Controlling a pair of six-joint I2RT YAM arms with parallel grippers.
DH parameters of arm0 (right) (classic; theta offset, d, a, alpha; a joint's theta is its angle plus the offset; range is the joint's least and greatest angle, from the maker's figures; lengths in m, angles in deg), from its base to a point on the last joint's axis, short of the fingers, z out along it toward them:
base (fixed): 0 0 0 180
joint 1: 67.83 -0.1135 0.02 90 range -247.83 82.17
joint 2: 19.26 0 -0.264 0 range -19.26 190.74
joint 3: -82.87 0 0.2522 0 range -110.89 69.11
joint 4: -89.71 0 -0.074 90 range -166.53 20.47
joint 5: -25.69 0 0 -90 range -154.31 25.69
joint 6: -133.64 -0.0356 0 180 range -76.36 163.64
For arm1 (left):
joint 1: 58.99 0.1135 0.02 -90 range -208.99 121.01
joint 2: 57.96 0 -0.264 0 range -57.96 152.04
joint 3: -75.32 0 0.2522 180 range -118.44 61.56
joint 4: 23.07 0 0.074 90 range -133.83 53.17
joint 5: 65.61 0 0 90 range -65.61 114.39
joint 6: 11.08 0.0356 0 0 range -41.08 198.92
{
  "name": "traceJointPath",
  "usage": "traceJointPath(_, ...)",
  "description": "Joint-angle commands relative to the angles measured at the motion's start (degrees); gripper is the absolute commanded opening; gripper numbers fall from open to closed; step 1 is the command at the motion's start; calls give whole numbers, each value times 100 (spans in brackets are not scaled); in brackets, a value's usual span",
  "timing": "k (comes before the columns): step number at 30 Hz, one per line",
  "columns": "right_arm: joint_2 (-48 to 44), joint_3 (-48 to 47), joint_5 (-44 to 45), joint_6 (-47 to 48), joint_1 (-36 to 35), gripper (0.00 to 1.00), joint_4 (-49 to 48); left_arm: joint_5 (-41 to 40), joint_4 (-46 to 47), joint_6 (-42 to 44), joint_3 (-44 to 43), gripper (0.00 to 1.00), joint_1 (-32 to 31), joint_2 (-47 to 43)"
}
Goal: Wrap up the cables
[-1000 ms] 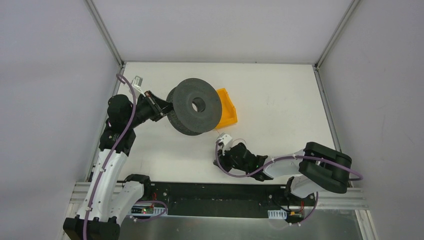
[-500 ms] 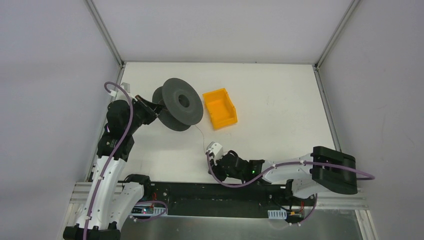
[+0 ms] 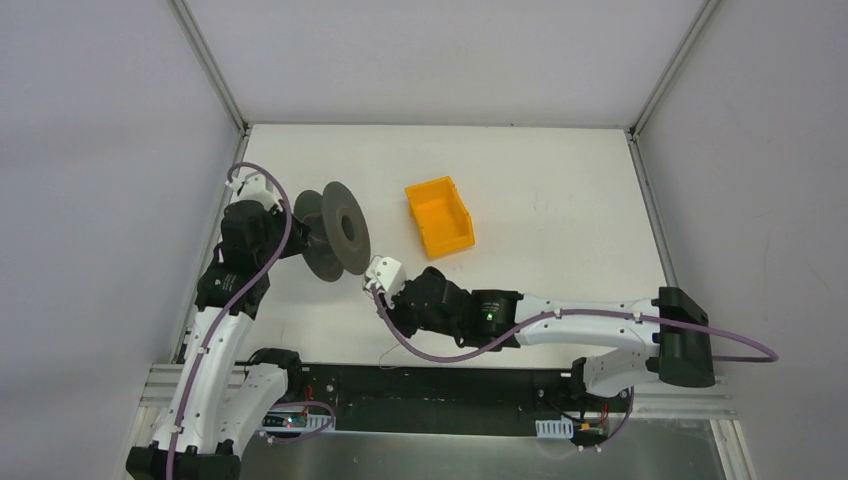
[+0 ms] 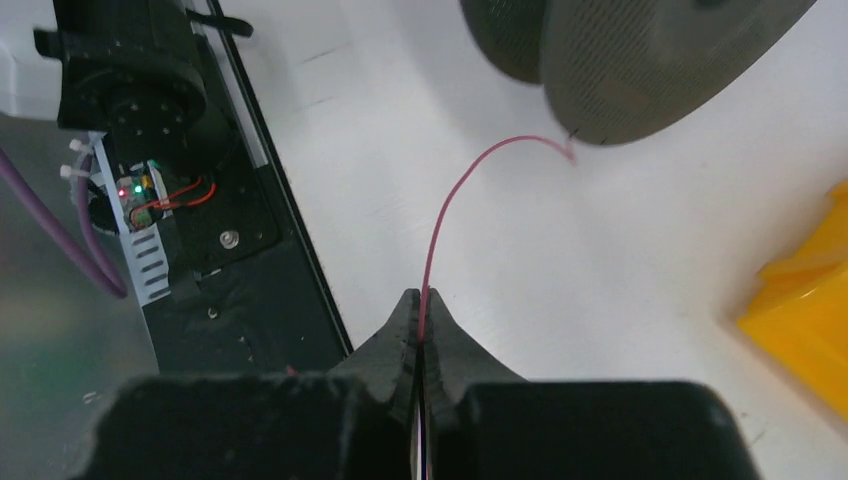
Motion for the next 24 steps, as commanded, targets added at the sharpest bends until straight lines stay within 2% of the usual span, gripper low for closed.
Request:
traceJointPath(1, 409, -877, 242, 1029, 17, 0, 647, 375, 31, 777, -229, 0, -76, 299)
traceJointPath(8, 881, -1877, 209, 1582, 346, 0, 653, 109, -406, 1337, -473, 0, -509, 556)
traceJointPath(13, 984, -2270, 192, 1845, 561, 0, 540, -131, -707, 1587, -610, 0, -1103, 734)
traceJointPath(18, 893, -2246, 98, 1794, 814, 0, 216, -193, -967, 1526, -648, 0, -1567, 894)
traceJointPath(24, 699, -2069, -139, 1763, 883, 0, -165, -174, -1218, 1443, -723, 0, -1606, 1110)
